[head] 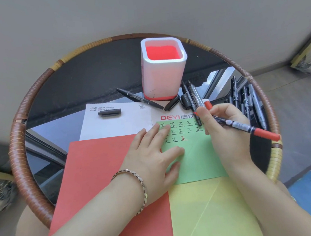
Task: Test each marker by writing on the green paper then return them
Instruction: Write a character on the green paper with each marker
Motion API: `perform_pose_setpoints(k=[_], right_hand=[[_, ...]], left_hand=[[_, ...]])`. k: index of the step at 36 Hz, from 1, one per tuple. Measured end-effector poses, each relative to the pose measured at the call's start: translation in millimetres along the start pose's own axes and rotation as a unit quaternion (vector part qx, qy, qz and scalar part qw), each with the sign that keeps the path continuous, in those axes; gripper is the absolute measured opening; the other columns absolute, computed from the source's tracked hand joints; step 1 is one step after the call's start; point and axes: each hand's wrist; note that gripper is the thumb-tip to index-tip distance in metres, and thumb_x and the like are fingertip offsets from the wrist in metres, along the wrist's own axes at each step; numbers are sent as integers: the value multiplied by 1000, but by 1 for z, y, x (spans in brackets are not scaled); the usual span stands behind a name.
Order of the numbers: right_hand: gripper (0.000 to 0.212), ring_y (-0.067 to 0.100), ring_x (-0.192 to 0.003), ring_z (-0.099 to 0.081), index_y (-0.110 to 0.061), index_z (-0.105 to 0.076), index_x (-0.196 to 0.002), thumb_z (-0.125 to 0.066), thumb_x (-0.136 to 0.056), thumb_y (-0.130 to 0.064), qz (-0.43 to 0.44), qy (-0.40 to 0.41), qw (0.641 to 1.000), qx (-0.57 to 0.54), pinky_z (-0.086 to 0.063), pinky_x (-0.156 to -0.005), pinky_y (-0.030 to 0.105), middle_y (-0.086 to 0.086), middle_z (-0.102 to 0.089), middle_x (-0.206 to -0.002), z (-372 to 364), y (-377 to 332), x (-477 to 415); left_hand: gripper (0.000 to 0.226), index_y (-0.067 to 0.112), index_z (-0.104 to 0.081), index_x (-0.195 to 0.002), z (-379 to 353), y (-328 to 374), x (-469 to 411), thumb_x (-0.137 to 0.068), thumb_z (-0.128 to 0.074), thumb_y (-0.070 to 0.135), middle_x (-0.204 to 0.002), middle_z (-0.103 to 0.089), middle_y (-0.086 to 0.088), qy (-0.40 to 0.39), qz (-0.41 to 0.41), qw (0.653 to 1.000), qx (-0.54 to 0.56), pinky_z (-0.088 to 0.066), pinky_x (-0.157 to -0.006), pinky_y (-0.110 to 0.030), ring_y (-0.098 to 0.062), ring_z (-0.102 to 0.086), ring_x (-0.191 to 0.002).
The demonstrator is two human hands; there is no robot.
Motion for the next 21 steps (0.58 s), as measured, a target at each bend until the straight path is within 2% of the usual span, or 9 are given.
perform_pose_setpoints(k=[2,5,7,9,10,12,14,18,21], right_hand=[[9,1,-57,-58,-21,-62,-80,-64,-83,-29,-3,-41,999,7,-44,-56,11,-3,-65,-68,9,-5,-1],[28,3,-79,-64,-36,-62,-97,-44,-78,-46,10,-92,994,61,-50,-68,19,-12,-71,-86,28,-7,0],[20,2,-79,-62,-42,-55,-92,-41,-78,-44,26,-99,988,116,-49,-71,25,-18,-68,-82,39,-7,1],[5,1,-74,-60,-39,-48,-85,-48,-82,-35,53,-100,978,173,-46,-67,21,-14,-66,-73,51,-8,0],[11,2,-72,-59,-37,-48,-83,-54,-85,-28,74,-106,970,204,-44,-65,16,-11,-64,-72,59,-7,-1],[19,5,-71,-56,-28,-53,-85,-60,-85,-11,135,-128,940,286,-41,-66,6,-7,-61,-78,72,-5,-5],[21,7,-77,-55,-14,-62,-93,-63,-80,2,202,-121,898,371,-40,-75,6,0,-61,-86,82,-3,-10],[42,32,-89,-60,-3,-67,-100,-63,-66,20,253,-124,828,485,-46,-83,37,13,-66,-93,85,3,-22],[38,36,-82,-61,-3,-69,-98,-64,-66,17,273,-138,787,536,-48,-73,43,15,-66,-85,75,9,-32]], left_hand=[[32,27,-68,-84,1,3,-3,-77,-39,38,-121,-60,-16,4,-6,1000,-20,-38,-99,-44,-38,-56,-112],[35,22,-67,-79,1,7,-5,-79,-38,43,-121,-59,-19,7,-14,999,-30,-35,-101,-41,-38,-54,-115],[36,19,-64,-77,-1,8,-6,-79,-39,45,-123,-58,-22,5,-18,999,-28,-29,-102,-41,-38,-53,-116],[36,18,-62,-77,-4,9,-5,-79,-38,45,-122,-58,-23,1,-18,999,-30,-40,-99,-40,-36,-55,-114],[36,18,-61,-78,-5,10,-5,-79,-38,45,-121,-58,-22,0,-18,999,-31,-42,-95,-46,-35,-56,-114],[35,18,-61,-81,-7,10,-3,-79,-38,45,-122,-58,-20,0,-15,999,-35,-43,-96,-45,-33,-55,-115],[33,21,-60,-86,-8,9,-3,-80,-38,45,-124,-57,-19,2,-13,1000,-27,-34,-102,-38,-33,-54,-116],[32,34,-54,-106,-7,8,-3,-82,-37,46,-127,-55,-18,-1,-9,1000,-23,-24,-100,-36,-33,-52,-118],[38,40,-58,-113,-7,9,-2,-82,-36,46,-128,-55,-18,-15,-3,999,-32,-22,-101,-36,-32,-51,-120]])
Point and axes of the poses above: each hand's wrist, its own x-axis away from the middle knuckle, its own z-axis out of the back of the hand, y = z × x
